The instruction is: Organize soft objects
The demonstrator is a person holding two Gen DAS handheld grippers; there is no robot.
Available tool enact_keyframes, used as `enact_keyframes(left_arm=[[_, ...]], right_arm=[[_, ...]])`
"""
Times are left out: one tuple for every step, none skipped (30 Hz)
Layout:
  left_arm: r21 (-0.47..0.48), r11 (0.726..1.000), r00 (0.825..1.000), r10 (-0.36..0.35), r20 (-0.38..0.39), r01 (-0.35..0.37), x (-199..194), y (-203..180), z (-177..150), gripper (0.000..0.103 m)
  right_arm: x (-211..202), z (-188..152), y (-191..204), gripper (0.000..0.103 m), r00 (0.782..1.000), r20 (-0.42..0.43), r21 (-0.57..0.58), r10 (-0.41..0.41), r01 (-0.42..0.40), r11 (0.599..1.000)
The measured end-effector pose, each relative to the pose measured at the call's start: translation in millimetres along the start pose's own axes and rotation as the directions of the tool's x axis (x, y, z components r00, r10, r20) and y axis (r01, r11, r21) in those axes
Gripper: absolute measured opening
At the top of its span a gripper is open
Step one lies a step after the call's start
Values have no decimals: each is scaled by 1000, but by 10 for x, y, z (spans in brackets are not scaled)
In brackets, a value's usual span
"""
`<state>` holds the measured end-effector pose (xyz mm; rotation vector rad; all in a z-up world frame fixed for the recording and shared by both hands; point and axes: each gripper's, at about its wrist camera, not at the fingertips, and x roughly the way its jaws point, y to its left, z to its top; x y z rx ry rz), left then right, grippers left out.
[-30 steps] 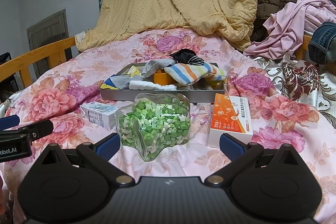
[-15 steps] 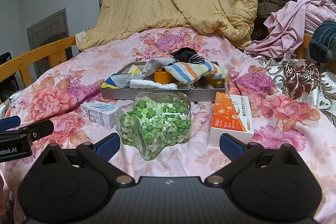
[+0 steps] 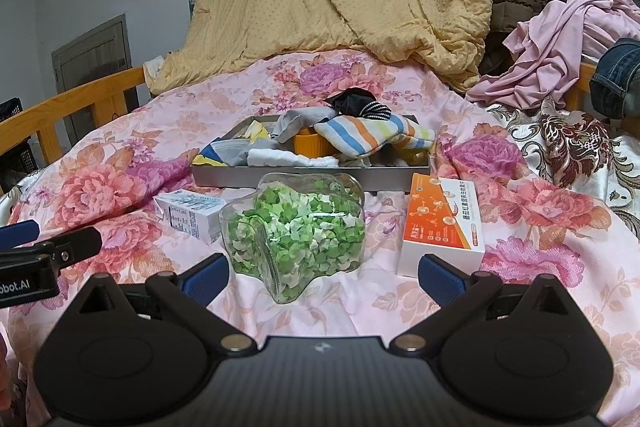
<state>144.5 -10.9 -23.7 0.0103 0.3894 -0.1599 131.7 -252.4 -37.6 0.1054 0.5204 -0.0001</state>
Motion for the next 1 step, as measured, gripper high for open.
enact_keyframes(left_arm=[[-2, 1000, 1000, 3, -2, -3, 5, -6, -6, 102]], right_arm=[[8, -12, 2, 103, 1000, -2, 0, 0, 0, 1000]])
